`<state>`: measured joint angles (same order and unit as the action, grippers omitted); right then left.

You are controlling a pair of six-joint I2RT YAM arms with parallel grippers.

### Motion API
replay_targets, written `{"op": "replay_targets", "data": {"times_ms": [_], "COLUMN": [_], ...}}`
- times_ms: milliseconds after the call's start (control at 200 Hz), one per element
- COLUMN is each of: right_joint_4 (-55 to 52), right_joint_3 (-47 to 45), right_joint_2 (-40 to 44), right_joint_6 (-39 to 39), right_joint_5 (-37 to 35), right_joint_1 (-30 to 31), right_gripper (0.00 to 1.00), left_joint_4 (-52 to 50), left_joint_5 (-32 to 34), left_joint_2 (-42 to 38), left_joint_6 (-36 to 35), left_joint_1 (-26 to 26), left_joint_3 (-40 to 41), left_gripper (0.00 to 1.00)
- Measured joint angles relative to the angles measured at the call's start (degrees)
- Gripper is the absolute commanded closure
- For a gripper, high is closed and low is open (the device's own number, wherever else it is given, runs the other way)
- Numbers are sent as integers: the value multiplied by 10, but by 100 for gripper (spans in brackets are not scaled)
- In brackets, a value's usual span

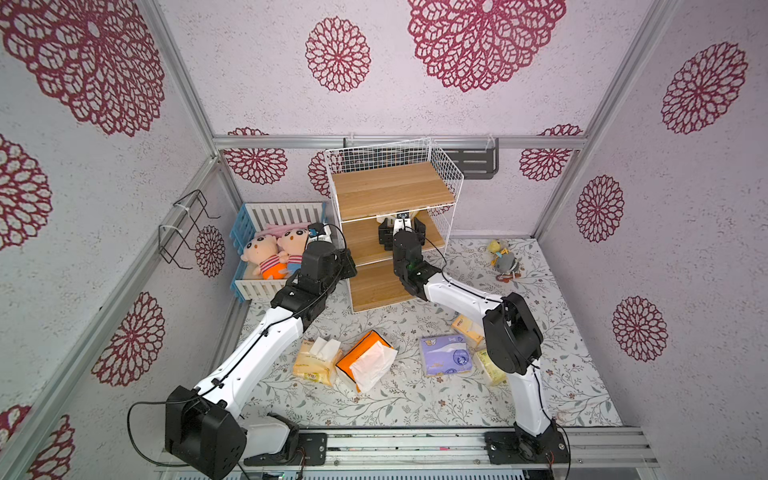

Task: Remove the tissue boxes from the shelf
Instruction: Pick up a box of tissues from the shelf.

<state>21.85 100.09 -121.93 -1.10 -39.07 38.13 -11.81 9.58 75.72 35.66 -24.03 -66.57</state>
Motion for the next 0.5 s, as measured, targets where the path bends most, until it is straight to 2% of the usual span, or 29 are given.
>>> {"op": "replay_targets", "data": {"times_ms": [80,220,500], "right_joint_4": [-2,-3,4], "right_joint_3": [7,19,21], "right_joint_2": [-5,-14,-16], "right_joint_6": [0,-1,-12], "right_joint_5": [1,4,30], "right_joint_1": [-4,-11,-20], "right_gripper": [14,25,73], "left_joint_4": [1,5,9], "left_joint_5": [0,0,0], "left_joint_2": [0,-1,-2], "left_joint_6": [0,0,0], "left_joint_1": [0,0,0], "left_joint_3": [1,4,7], "left_gripper": [94,94,94]}}
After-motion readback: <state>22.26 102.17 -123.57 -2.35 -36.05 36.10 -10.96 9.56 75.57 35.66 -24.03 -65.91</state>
